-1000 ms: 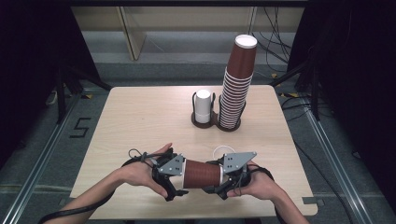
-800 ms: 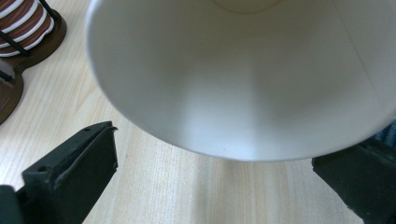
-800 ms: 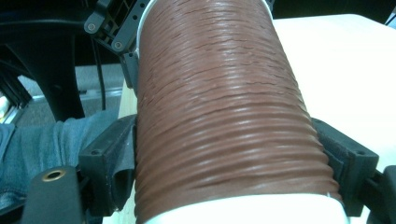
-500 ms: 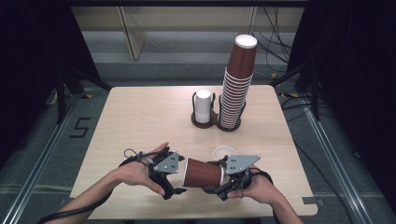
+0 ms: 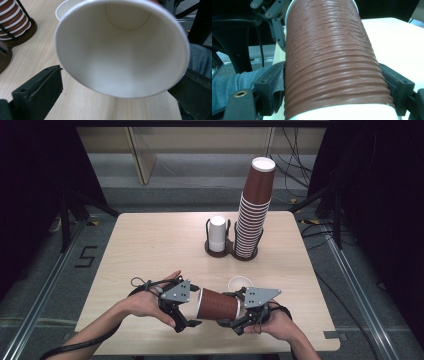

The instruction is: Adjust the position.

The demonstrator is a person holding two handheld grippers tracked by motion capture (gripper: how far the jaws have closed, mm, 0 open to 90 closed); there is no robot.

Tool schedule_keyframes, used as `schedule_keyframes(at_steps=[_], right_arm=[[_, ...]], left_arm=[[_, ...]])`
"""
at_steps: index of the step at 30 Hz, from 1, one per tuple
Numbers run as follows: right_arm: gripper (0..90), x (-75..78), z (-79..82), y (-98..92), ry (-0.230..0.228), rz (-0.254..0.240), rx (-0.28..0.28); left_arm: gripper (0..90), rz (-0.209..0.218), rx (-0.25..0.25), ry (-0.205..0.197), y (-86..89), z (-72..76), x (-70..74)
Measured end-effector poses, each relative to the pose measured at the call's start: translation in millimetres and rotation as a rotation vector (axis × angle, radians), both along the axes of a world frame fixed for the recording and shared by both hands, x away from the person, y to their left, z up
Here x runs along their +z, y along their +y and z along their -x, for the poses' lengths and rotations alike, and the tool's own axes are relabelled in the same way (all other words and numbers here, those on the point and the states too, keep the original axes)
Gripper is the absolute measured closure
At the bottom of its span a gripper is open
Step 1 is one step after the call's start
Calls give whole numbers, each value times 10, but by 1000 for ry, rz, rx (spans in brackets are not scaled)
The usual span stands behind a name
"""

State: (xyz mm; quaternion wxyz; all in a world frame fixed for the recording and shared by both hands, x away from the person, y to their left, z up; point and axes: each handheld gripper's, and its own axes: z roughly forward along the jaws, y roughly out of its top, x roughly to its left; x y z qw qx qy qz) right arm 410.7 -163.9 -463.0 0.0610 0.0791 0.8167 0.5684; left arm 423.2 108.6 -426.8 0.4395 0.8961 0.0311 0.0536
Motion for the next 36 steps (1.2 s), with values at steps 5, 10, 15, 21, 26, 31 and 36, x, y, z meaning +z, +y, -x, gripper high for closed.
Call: schedule_keyframes(at_steps=[5,10,15,21,26,31,36], right_arm=[[194,3,18,11,4,-1,3],[194,-1,30,26,5,0,12],[194,-5,42,44,2,-15,9],[194,-18,44,62,-4,-20,12],[195,-14,41,53,-3,-4,28],[197,-13,37,68,-3,1,35],[198,-6,44,82,-12,3,34]], left_arm=[[0,1,-10,6,-34,-15,22],[0,16,-15,15,-68,-18,33],[0,38,-38,25,-99,-19,50],[16,47,-52,14,-117,-13,70],[54,49,-66,-11,-104,-6,80],[66,46,-82,-38,-96,11,98],[75,41,-86,-50,-91,20,110]])
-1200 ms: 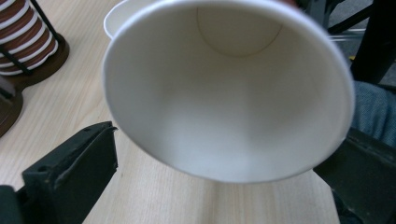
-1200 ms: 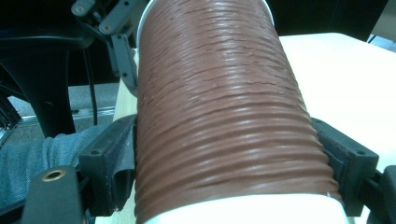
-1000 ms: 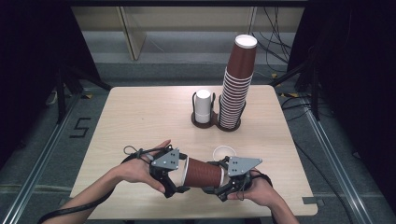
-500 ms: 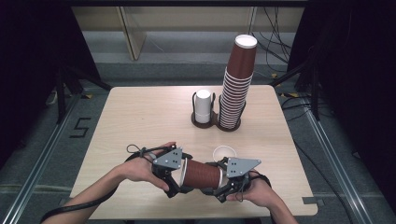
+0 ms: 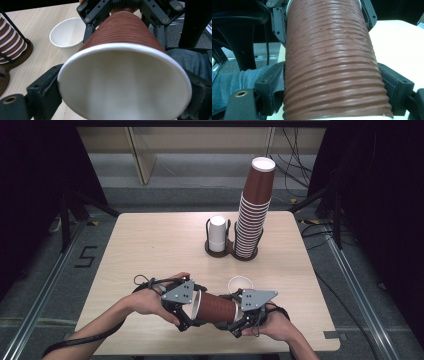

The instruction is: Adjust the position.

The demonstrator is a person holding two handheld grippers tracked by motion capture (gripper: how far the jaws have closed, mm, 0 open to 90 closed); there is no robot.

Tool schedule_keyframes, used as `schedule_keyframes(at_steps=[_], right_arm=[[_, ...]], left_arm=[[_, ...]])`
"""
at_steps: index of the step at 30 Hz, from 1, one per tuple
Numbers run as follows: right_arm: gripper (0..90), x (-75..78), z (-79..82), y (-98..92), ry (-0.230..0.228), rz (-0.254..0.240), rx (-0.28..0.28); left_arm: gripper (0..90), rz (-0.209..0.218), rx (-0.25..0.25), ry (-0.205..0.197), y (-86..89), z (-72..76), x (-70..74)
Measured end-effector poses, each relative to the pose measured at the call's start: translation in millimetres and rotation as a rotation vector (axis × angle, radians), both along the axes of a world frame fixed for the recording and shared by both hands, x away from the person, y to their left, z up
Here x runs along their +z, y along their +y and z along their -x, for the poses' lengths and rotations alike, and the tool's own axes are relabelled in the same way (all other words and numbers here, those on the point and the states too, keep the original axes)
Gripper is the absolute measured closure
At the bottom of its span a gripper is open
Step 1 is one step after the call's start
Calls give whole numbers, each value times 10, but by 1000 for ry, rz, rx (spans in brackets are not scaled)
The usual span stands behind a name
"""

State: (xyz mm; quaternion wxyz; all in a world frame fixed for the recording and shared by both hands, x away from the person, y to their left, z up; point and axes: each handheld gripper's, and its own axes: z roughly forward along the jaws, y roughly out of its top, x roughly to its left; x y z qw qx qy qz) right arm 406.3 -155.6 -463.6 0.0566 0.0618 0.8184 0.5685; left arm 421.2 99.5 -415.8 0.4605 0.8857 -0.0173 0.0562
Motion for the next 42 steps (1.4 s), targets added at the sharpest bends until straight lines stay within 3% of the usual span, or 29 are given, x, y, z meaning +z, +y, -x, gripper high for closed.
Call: schedule_keyframes(at_steps=[4,9,16,18,23,24,25,26,32,34,37,39,41,42], right_arm=[[197,7,-6,1,-11,11,-1],[175,7,19,24,11,38,-12],[148,13,71,49,-6,131,-7],[148,7,101,50,15,155,2],[142,-13,124,25,-21,221,4],[135,-19,164,17,37,229,-18],[129,-28,161,7,28,237,-19],[115,-27,147,-2,-6,238,-6],[88,-14,165,-63,-5,249,-15],[70,-1,167,-72,-1,242,-23],[60,29,159,-72,-24,249,-27],[59,44,179,-56,4,242,-28],[56,65,180,-42,0,243,-24],[56,76,163,-31,-28,238,-16]], left_arm=[[80,-15,-6,-8,-2,-1,12],[83,-40,-11,-20,-10,14,28],[82,-137,-56,-71,-9,50,86],[81,-166,-65,-81,-9,55,96],[81,-235,-63,-108,-1,52,108],[81,-243,-54,-101,-2,46,102],[81,-256,-49,-93,1,35,97],[81,-265,-44,-90,6,28,91],[81,-293,-20,-78,32,11,84],[81,-337,-15,-95,34,-1,93],[80,-396,11,-83,29,-12,114],[80,-421,16,-85,23,-20,126],[80,-449,19,-87,18,-30,130],[79,-459,22,-92,14,-36,130]])
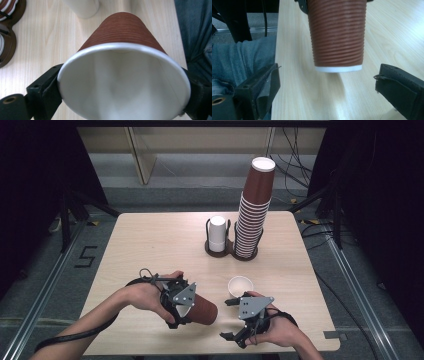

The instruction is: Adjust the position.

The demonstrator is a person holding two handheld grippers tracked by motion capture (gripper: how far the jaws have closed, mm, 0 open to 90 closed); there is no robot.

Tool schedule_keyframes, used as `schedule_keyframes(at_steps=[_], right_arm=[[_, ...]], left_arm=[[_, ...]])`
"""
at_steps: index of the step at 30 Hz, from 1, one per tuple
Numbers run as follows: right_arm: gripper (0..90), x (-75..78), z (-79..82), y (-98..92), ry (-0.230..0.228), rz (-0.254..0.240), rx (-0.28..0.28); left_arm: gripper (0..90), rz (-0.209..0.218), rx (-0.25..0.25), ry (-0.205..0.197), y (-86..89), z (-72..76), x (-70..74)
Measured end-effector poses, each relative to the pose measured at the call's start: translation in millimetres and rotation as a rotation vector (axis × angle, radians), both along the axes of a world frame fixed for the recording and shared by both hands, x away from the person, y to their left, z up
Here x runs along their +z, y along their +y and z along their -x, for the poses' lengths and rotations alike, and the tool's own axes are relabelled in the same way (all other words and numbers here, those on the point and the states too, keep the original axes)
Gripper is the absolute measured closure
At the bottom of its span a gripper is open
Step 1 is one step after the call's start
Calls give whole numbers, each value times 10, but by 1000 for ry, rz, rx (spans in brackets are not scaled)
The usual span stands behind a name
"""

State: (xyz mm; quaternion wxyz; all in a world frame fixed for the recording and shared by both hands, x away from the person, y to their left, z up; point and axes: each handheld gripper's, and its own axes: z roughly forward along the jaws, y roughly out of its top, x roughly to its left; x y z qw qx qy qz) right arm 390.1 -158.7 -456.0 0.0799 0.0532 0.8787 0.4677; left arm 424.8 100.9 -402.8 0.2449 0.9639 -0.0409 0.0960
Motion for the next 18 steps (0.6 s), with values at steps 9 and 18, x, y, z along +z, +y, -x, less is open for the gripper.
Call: schedule_keyframes(at_steps=[9,18], right_arm=[[56,40,-16,132,-11,24,-34],[70,112,-81,299,-34,38,-46]], left_arm=[[80,-61,-3,-8,-10,-33,14],[80,-104,-17,-29,-55,-43,54]])
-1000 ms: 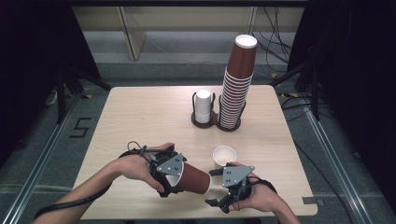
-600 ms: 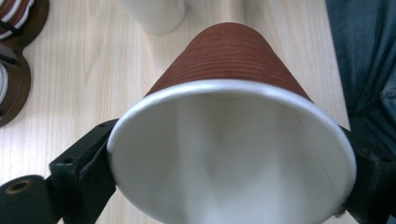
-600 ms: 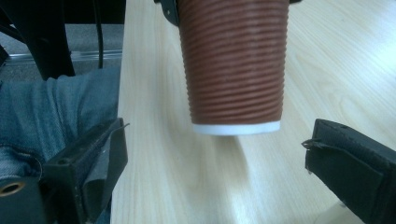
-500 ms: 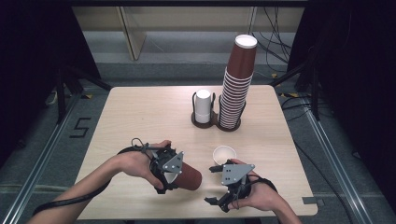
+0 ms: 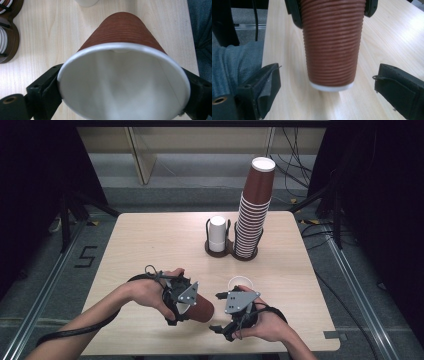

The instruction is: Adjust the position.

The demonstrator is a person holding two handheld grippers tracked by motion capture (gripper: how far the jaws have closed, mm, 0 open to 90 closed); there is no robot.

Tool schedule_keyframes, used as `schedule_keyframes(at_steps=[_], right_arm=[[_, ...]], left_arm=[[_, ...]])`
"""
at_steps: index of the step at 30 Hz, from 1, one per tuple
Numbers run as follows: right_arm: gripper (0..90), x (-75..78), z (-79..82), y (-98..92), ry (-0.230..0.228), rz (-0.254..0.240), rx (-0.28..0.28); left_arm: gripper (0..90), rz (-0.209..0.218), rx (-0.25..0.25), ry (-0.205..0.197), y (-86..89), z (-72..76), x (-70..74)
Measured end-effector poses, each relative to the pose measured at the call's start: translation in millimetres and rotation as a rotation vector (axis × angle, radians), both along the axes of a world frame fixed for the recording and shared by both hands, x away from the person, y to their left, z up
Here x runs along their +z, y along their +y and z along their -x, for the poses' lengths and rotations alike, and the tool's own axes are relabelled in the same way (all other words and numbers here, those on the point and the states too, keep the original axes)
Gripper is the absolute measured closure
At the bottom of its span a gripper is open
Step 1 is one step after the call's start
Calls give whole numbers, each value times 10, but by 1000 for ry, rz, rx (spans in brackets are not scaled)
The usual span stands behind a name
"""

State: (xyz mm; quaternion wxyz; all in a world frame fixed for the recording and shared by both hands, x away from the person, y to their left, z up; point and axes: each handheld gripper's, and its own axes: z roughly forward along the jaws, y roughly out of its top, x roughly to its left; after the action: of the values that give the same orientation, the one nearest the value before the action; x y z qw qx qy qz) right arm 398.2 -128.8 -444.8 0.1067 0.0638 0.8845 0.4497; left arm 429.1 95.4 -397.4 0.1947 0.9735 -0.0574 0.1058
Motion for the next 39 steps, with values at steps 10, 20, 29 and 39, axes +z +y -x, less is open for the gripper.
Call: schedule_keyframes(at_steps=[10,20,29,39], right_arm=[[86,3,-44,172,13,16,-24],[120,-15,-91,259,-20,51,-37],[148,-97,-82,315,34,63,-30],[153,-117,-131,344,13,57,-12]], left_arm=[[81,0,-12,-2,-55,-2,4],[82,23,-36,7,-115,34,24],[84,37,-51,-1,-134,53,49],[84,40,-54,3,-143,52,35]])
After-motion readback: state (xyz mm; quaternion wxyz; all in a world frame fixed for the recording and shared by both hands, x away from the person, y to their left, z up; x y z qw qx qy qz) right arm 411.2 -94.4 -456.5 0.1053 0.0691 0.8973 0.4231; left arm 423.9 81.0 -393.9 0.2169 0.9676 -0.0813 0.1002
